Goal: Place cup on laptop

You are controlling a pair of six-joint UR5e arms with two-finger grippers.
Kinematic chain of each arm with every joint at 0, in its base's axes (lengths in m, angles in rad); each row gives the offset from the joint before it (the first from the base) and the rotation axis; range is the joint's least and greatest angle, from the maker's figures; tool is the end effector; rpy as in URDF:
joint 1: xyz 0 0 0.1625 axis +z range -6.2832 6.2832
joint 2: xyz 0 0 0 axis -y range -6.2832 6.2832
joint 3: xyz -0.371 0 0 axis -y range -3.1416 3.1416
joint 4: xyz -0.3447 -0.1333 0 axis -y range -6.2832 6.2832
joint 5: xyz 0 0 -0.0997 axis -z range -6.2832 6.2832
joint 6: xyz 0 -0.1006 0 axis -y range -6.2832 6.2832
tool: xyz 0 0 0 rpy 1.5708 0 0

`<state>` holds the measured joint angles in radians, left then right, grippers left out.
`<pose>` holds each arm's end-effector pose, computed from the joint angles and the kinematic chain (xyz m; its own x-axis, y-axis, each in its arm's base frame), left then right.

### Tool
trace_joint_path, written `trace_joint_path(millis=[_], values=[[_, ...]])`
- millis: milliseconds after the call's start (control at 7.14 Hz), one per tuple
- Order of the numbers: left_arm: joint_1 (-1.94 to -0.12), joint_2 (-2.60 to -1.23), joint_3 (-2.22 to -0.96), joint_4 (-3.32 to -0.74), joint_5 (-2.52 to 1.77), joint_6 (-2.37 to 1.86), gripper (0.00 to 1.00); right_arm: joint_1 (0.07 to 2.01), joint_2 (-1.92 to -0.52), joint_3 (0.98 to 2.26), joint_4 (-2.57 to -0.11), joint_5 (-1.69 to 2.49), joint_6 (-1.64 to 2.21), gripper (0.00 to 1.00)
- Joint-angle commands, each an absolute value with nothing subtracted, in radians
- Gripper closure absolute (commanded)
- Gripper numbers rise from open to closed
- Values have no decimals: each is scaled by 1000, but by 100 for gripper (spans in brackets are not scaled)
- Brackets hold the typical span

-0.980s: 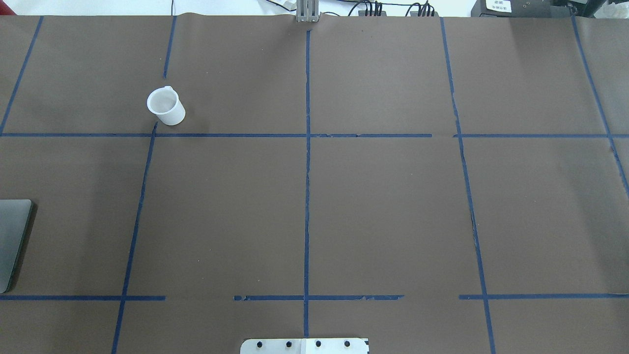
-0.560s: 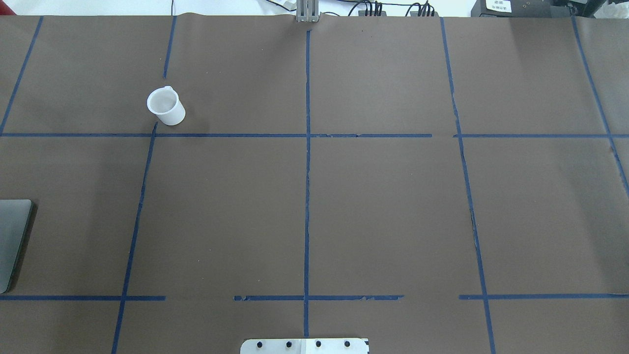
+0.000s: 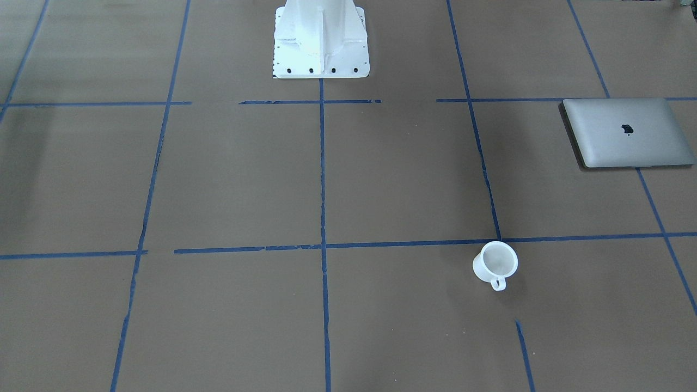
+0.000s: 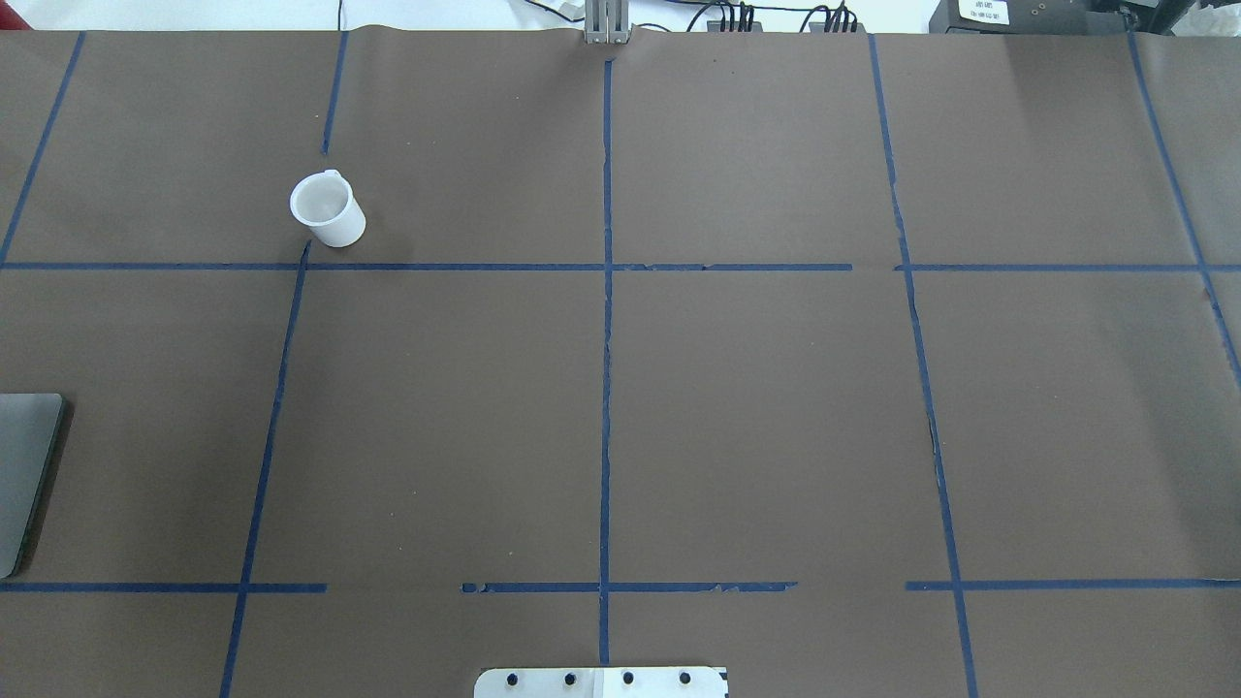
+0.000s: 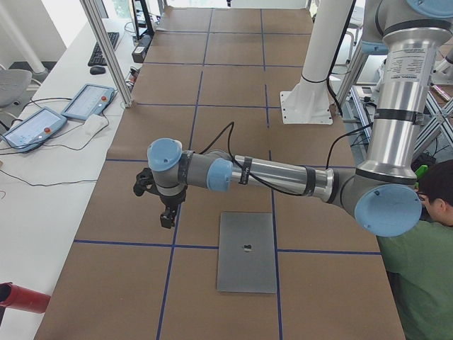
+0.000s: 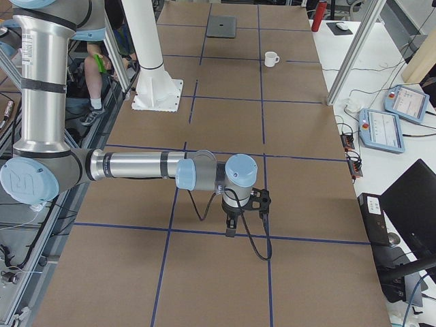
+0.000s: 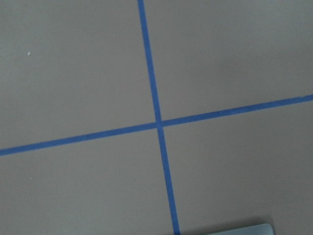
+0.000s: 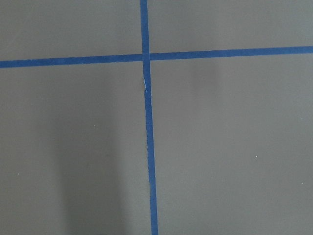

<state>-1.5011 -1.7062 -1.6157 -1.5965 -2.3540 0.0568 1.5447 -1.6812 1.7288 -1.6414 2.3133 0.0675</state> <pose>-0.0273 -0.5045 0.5177 0.6919 0.2484 -0.6779 -0.1076 0.9639 0.2434 0.0548 -0.4030 0.5912 0.7370 0.0637 0.6729 -0.0237 0.9974 -0.0685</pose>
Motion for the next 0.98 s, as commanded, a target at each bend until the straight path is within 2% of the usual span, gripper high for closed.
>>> trace_joint_path(millis=[0, 140, 280, 560, 840], values=[[-1465, -1762, -1623, -1609, -2361, -33, 0, 1545, -1681, 1729, -1641, 2313, 67, 0], [-1362, -1846, -1612, -1611, -2349, -157, 0, 1545, -1681, 1729, -1641, 2313, 67, 0], [-1251, -1867, -1617, -1617, -2327, -264, 0, 1545, -1681, 1729, -1641, 2313, 67, 0], [-1136, -1972, -1583, -1618, -2310, -406, 0, 1545, -1681, 1729, -1641, 2313, 67, 0], [-1111, -2121, -1475, -1623, -2278, -515, 0, 1545, -1681, 1729, -1641, 2313, 67, 0]])
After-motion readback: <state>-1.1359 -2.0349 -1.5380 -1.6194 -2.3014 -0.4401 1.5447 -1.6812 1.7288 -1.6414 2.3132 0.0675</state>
